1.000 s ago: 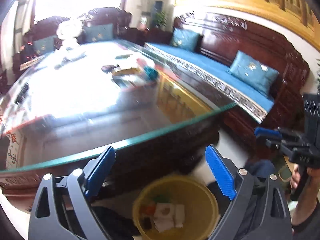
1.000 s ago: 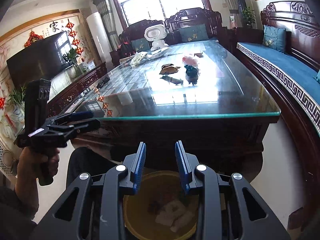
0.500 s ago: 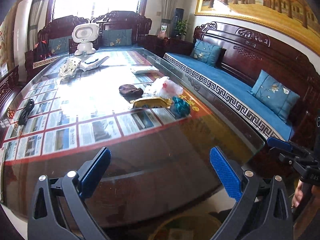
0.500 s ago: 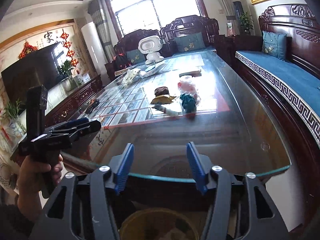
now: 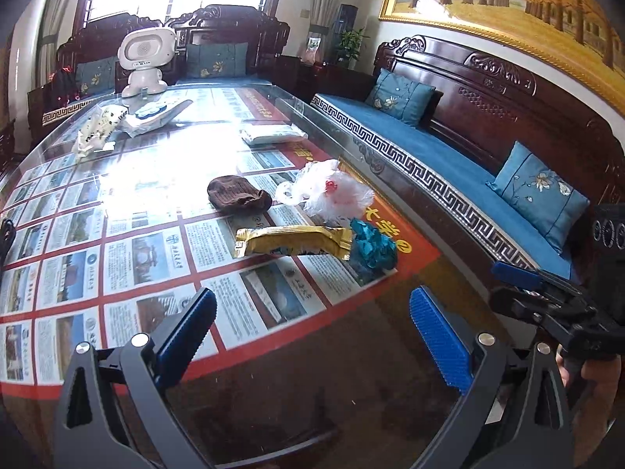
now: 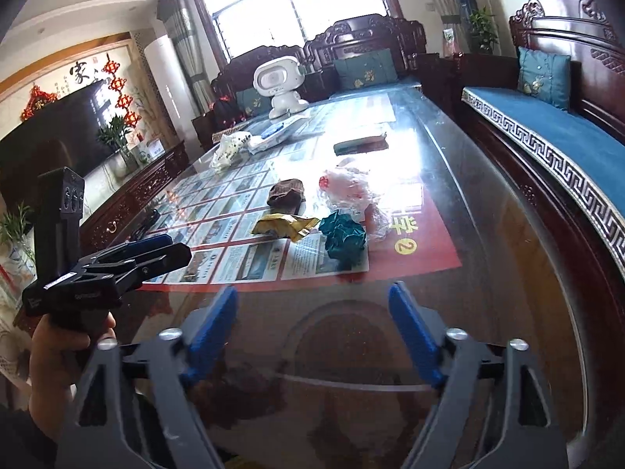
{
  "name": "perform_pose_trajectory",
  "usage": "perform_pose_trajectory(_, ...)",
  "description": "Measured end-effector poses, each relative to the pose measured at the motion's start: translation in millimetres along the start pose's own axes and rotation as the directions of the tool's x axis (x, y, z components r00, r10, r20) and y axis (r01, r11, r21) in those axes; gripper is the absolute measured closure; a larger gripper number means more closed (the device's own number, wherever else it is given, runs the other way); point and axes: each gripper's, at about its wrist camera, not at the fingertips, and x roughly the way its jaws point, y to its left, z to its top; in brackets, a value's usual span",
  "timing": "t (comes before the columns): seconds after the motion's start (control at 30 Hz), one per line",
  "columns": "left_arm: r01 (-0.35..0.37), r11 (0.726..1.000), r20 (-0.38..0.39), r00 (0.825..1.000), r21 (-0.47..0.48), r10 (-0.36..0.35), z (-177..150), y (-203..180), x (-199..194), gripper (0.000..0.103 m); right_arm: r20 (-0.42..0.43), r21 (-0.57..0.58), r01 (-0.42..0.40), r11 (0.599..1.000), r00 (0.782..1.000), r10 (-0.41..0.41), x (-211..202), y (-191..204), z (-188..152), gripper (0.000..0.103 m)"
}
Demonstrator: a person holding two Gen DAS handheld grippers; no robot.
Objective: Collect trash
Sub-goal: 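Move both open tools back over the table toward remaining trash, then grasp teal crumpled paper with right tool while left tool grasps yellow snack wrapper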
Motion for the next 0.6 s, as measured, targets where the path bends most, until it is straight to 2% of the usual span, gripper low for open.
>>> perform_pose_trajectory(0.07,-0.021,1.0,-0.009,1.0,-0.008,0.021,4,4,12,0.004,-0.026,0.013,0.006,1.0,1.0,-0.005,17,-8,6,0.035)
perform_pose_trajectory(0.2,-0.017,0.999,-0.026,1.0,-0.04,0.016,9,16,32,0.004,-0.08,0.007,0.008,1.0,0.997,-0.008,51,-15,20,0.036)
perform_pose_trajectory(0.6,-0.014,0.999,-0.043,0.999,-0.052,0.012,20,25,60,0.004,-0.183,-0.018,-0.007,1.0,0.983,0.003,109,-21,36,0.039)
